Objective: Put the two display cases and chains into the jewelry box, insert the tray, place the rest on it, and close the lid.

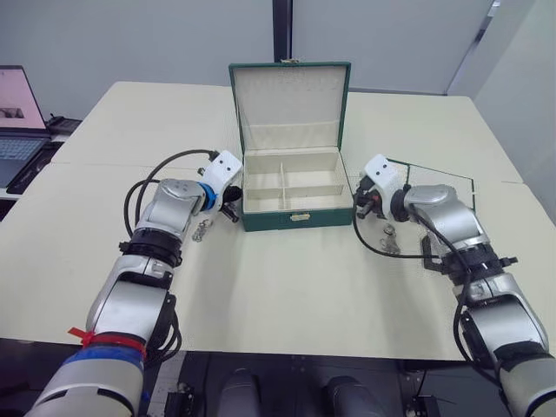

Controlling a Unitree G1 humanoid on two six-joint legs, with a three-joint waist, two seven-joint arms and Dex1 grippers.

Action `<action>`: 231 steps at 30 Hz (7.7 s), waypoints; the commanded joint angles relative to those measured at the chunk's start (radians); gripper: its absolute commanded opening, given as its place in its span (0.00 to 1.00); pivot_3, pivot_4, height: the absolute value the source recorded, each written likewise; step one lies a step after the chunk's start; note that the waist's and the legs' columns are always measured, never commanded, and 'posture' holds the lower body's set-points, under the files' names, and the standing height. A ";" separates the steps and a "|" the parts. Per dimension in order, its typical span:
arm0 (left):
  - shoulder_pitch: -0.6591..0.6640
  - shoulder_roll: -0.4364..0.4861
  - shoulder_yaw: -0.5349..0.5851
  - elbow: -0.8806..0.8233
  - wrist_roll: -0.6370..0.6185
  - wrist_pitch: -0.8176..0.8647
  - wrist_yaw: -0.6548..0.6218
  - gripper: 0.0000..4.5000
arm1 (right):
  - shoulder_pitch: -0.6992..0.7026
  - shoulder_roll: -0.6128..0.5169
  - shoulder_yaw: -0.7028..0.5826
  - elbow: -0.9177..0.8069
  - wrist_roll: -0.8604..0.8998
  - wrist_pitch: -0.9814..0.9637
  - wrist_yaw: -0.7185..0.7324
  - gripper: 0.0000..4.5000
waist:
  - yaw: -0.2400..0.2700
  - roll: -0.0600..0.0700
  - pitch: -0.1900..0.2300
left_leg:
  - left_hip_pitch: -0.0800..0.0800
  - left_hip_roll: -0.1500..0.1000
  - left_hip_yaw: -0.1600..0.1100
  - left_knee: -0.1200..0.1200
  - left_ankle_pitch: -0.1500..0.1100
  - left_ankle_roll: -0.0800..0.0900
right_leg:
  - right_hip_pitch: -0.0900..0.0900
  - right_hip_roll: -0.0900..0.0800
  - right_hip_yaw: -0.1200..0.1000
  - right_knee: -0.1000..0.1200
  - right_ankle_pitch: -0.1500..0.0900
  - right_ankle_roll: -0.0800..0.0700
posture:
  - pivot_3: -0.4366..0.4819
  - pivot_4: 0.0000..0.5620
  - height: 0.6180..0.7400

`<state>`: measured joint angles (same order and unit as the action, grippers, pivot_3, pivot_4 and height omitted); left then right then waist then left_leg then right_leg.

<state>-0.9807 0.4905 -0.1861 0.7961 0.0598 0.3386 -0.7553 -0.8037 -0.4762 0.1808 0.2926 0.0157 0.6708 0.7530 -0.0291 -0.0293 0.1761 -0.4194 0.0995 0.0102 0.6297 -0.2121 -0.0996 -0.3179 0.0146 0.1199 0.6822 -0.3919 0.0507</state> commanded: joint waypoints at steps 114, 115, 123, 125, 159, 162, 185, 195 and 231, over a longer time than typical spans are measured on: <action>0.851 0.764 0.544 -1.035 -0.538 0.328 -0.240 1.00 | 0.677 -0.354 -0.399 -1.231 0.925 0.219 -0.133 0.99 | -0.002 -0.005 -0.002 | 0.002 -0.001 -0.005 -0.003 -0.003 0.004 | -0.001 0.000 -0.001 -0.003 0.000 0.000 | 0.48 0.27 1.00; 0.786 0.817 0.437 -0.969 -0.466 0.271 -0.294 1.00 | 0.680 -0.355 -0.394 -1.229 0.920 0.212 -0.133 0.99 | -0.002 -0.003 -0.001 | 0.003 -0.002 -0.005 -0.003 -0.003 0.004 | -0.001 0.000 0.000 -0.003 0.000 0.000 | 0.48 0.27 1.00; 0.143 0.693 -0.099 -0.340 0.015 -0.183 -0.547 1.00 | 0.724 -0.381 -0.377 -1.222 0.873 0.164 -0.123 0.99 | 0.005 -0.002 -0.001 | -0.001 -0.001 -0.004 -0.002 -0.003 0.004 | 0.000 0.001 0.000 -0.001 0.000 0.000 | 0.48 0.27 1.00; 0.027 0.631 -0.159 -0.184 0.095 -0.274 -0.561 1.00 | 0.725 -0.386 -0.375 -1.224 0.870 0.162 -0.130 0.99 | 0.006 -0.002 -0.001 | -0.002 -0.001 -0.004 -0.002 -0.003 0.004 | 0.000 0.001 0.000 -0.001 0.000 0.000 | 0.48 0.27 1.00; -0.303 0.313 -0.298 0.420 0.459 -0.598 -0.531 1.00 | 0.622 -0.441 -0.372 -1.226 1.004 0.224 -0.272 0.99 | 0.000 -0.002 -0.001 | -0.005 0.000 -0.005 -0.001 -0.001 0.002 | 0.000 0.001 -0.002 -0.001 0.000 0.000 | 0.48 0.27 1.00; -0.306 0.308 -0.297 0.426 0.469 -0.597 -0.528 1.00 | 0.597 -0.436 -0.365 -1.227 1.026 0.228 -0.295 0.99 | 0.000 -0.002 -0.001 | -0.005 0.000 -0.005 -0.001 -0.001 0.002 | 0.000 0.001 -0.002 0.000 0.000 0.000 | 0.48 0.27 1.00; -0.295 0.294 -0.299 0.465 0.500 -0.594 -0.490 0.22 | 0.570 -0.459 -0.348 -1.228 1.087 0.222 -0.359 1.00 | 0.000 -0.003 -0.002 | -0.005 0.000 -0.005 0.000 -0.001 0.002 | 0.000 0.001 -0.003 0.000 0.000 0.000 | 0.48 0.27 1.00; -0.311 0.307 -0.298 0.462 0.506 -0.585 -0.519 0.01 | 0.563 -0.465 -0.347 -1.229 1.106 0.218 -0.374 1.00 | 0.000 -0.002 -0.002 | -0.005 0.000 -0.006 0.000 0.000 0.002 | 0.000 0.001 -0.003 0.001 0.000 0.000 | 0.48 0.27 1.00; -0.702 -0.085 -0.314 0.420 0.196 -0.280 -0.801 0.01 | 0.936 -0.468 -0.687 -1.156 0.909 0.156 -0.273 1.00 | 0.001 -0.003 -0.002 | -0.008 -0.002 -0.008 0.000 0.000 0.004 | 0.001 0.001 -0.006 0.000 0.000 0.000 | 0.48 0.27 1.00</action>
<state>-1.6428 0.4034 -0.5293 1.2152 0.2518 0.0602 -1.5788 0.1374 -0.9511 -0.4988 -0.8418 0.9234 0.8400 0.4899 -0.0286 -0.0322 0.1741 -0.4279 0.0972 0.0022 0.6301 -0.2124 -0.0959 -0.3169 0.0158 0.1144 0.6819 -0.3921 0.0508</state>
